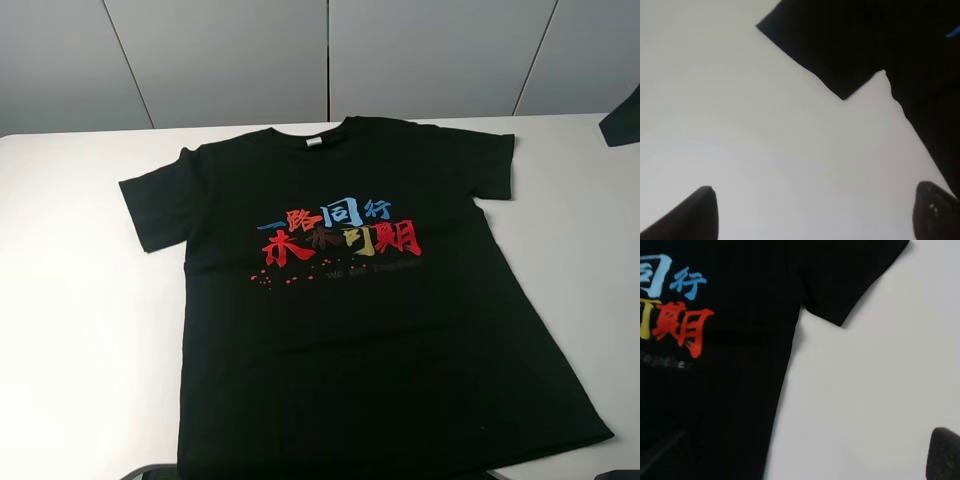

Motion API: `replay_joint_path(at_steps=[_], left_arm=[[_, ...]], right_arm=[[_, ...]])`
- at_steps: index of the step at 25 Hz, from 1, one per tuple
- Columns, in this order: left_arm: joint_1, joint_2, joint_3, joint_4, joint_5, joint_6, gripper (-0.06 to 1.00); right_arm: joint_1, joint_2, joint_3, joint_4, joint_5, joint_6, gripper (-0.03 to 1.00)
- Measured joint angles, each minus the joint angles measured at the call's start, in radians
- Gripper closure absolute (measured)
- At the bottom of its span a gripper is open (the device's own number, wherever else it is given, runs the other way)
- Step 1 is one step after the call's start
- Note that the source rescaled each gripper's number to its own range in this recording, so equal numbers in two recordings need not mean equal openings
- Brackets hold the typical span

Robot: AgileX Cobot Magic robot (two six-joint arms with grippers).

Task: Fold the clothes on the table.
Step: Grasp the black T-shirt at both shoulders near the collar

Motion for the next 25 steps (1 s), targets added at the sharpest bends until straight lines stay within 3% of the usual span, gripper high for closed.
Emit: replay_joint_path(at_steps=[4,7,12,17,25], left_arm=[[0.000,0.223,-0.049,-0.094,-0.023,0.169,-0.06],[-0.034,0.368,-0.078,-0.109,-0.028,0.269,-0.06],[-0.211,0.575,-0.149,-0.042,-0.061,0.325,-0.06],[-0.368,0.755,-0.225,0.039,-0.086,0.342,-0.06],[-0.470,0.989,-0.264,0.112,-0.101,0.360,-0.06]], right_arm=[[0.000,0.191,-0.080,0.032,-0.004,-0.178,-0.03],[0.002,0.307,-0.098,0.085,0.012,-0.311,-0.03],[0.060,0.471,-0.113,0.106,0.021,-0.474,-0.03],[0.117,0.589,-0.177,0.106,0.025,-0.516,-0.03],[0.139,0.680,-0.251,0.080,0.071,-0.527,-0.03]])
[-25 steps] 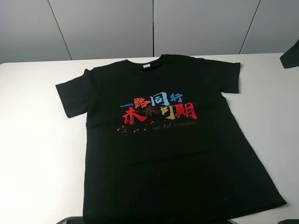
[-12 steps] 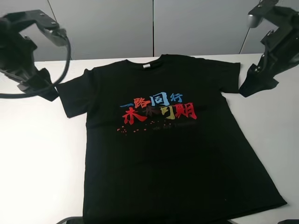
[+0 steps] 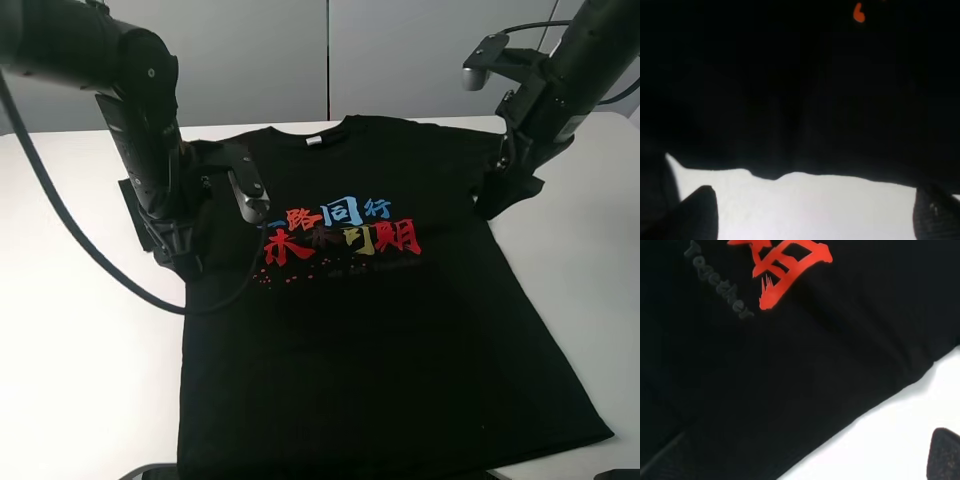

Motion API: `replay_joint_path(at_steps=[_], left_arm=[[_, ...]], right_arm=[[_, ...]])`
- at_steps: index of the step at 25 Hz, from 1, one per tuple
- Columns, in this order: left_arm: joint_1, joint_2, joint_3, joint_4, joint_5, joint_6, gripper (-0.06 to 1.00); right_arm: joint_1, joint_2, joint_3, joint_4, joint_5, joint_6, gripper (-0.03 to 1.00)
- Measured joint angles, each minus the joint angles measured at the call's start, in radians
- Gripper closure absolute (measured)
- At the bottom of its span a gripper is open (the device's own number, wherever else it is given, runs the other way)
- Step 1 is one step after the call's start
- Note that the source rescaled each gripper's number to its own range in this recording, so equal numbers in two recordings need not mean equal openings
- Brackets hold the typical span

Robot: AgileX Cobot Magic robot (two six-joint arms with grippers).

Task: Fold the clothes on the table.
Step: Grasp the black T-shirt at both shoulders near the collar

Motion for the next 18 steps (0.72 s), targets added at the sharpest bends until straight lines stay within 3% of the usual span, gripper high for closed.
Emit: replay_joint_path(at_steps=[18], left_arm=[[-0.001,0.136,-0.006,0.001,-0.089,0.058,-0.06]], right_arm=[[0.000,0.000,-0.002,-0.002,-0.005,-0.038,-0.03]])
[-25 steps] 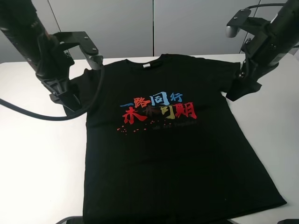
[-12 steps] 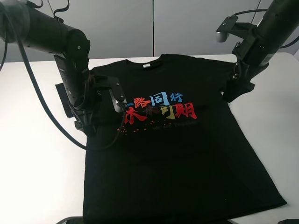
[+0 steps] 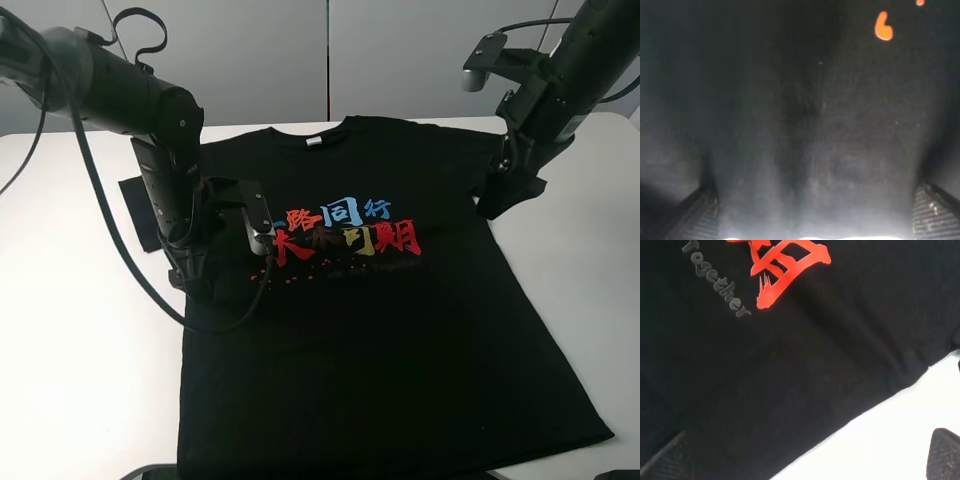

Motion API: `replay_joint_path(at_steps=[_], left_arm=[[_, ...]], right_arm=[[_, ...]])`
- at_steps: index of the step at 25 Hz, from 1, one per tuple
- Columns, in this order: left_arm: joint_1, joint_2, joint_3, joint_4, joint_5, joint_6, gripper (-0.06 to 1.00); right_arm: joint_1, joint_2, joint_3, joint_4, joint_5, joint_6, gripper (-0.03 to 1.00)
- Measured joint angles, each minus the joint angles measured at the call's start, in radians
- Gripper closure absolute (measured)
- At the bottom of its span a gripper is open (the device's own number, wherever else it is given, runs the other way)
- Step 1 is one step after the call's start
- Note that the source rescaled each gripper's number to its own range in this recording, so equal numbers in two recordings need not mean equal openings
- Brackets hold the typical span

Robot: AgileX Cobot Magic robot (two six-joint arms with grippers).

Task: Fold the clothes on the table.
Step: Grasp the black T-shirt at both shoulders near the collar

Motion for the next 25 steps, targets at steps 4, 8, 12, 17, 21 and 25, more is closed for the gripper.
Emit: replay_joint_path(at_steps=[4,8,12,17,21,25], left_arm=[[0.000,0.002,-0.002,0.000,0.000,0.000,-0.05],[0.000,0.004,-0.002,0.010,-0.014,-0.002,0.10],[0.000,0.004,-0.002,0.022,-0.018,0.000,0.49],[0.000,0.004,-0.002,0.044,-0.017,0.001,0.87],[0.000,0.004,-0.002,0.045,-0.015,0.002,0.94],[0.000,0.004,-0.002,0.047,-0.015,0.002,0.94]], right_arm=[[0.000,0.000,0.000,0.000,-0.004,0.000,-0.03],[0.000,0.000,0.000,0.000,-0.013,-0.004,-0.03],[0.000,0.000,0.000,0.000,-0.016,-0.010,-0.03],[0.000,0.000,0.000,0.000,-0.018,-0.035,-0.03],[0.011,0.007,0.000,-0.003,-0.023,-0.059,-0.03],[0.052,0.071,-0.021,-0.025,-0.023,-0.067,-0.03]])
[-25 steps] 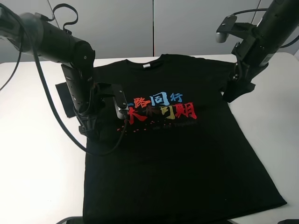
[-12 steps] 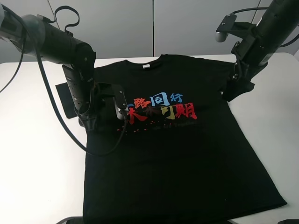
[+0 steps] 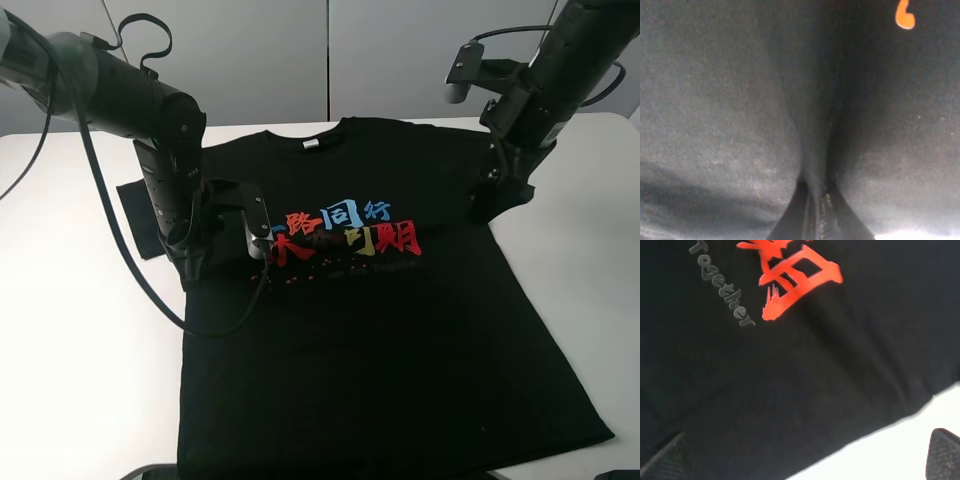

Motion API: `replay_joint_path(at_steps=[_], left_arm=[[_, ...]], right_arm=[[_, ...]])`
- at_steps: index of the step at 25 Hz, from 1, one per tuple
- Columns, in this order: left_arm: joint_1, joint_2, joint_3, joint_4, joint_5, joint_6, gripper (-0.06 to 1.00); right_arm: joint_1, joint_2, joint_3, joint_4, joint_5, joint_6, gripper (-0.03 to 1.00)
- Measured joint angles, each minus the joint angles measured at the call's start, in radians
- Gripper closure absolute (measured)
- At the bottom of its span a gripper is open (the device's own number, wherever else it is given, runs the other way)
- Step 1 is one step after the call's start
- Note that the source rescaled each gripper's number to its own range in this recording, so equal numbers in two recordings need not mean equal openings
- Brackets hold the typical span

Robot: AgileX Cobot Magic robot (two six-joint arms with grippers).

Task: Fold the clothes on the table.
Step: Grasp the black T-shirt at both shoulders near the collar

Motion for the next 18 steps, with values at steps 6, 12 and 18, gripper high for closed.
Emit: replay_joint_path(at_steps=[6,12,18], left_arm=[[0.000,0.000,0.000,0.000,0.001,0.000,0.94],[0.000,0.000,0.000,0.000,0.001,0.000,0.94],[0.000,0.000,0.000,0.000,0.001,0.013,0.94]], right_arm=[[0.024,0.108,-0.093,-0.017,0.017,-0.007,-0.03],[0.024,0.187,-0.168,-0.025,0.020,-0.107,-0.03],[0.024,0.242,-0.169,-0.098,-0.018,-0.211,-0.03]])
